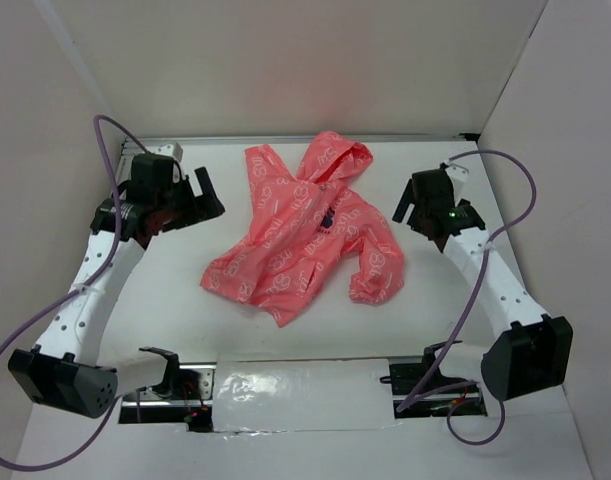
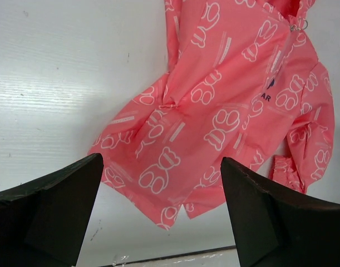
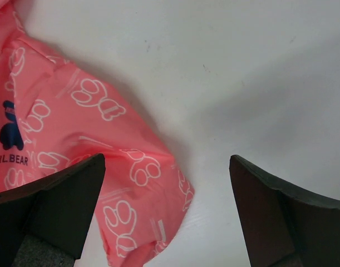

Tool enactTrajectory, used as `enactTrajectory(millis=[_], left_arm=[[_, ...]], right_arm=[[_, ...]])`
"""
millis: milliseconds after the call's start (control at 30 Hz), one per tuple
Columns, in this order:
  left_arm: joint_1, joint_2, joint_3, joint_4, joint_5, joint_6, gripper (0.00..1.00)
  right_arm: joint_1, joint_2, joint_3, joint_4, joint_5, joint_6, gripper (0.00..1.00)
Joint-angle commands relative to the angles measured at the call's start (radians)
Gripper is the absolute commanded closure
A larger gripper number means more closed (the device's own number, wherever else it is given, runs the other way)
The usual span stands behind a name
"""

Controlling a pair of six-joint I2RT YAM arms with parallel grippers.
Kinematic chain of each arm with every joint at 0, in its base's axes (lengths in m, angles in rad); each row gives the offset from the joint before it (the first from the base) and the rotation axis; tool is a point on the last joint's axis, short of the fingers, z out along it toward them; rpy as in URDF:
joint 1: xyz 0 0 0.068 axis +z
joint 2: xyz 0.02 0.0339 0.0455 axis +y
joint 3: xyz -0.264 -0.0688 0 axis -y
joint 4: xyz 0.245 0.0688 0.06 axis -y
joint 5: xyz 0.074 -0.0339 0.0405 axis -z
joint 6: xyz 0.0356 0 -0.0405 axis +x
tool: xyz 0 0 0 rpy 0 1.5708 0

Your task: Zip up the jacket

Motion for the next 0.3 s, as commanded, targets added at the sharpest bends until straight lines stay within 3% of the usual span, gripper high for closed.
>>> enactTrajectory(millis=[0, 267], left_arm=[[0.001, -0.073, -0.016, 0.032, 0.025, 0.023, 0.00], [0.001, -0.073, -0.016, 0.032, 0.036, 0.034, 0.00]], right_arm=[[-0.004, -0.076, -0.033, 0.004, 0.055, 0.049, 0.01], [-0.015, -0.139, -0.082, 0.050, 0.040, 0.012, 0.01]])
